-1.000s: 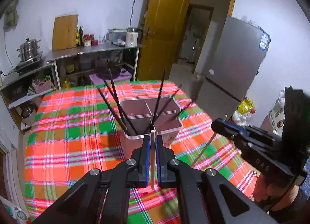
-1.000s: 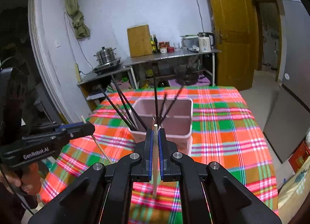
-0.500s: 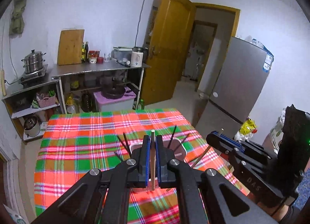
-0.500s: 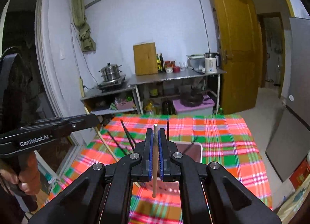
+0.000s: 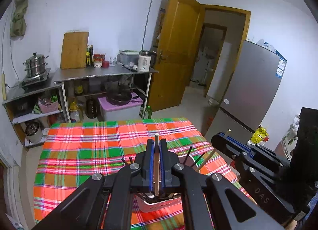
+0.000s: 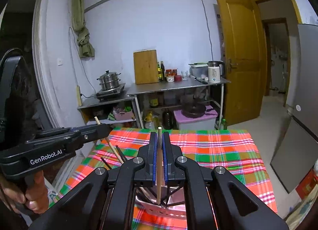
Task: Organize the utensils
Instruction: 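Open both grippers to drop the wooden chopsticks into the basket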
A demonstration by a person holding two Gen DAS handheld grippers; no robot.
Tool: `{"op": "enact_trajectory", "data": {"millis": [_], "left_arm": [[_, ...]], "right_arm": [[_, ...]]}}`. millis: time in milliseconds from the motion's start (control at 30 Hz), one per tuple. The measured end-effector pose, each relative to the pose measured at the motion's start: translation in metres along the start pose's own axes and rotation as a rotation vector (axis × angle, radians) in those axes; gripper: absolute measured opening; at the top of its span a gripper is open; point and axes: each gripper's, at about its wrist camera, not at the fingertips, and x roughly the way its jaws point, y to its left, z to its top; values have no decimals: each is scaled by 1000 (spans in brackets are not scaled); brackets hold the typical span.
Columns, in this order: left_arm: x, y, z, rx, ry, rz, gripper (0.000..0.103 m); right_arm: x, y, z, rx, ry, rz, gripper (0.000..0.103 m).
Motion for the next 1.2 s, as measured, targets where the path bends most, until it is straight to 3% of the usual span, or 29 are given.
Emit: {"op": "enact_trajectory", "data": {"millis": [333,767,1200], "left_arm": [[24,12,-30,-20,58,-11,5],[13,4,-40,38,-2,-3,5],[42,14,-71,19,121,12,6]], "right_arm": [[22,5,-24,-26,65,-7,5],[32,8,-51,-40,139,-20,5],[40,3,-67,-22,204,-10,5]]}}
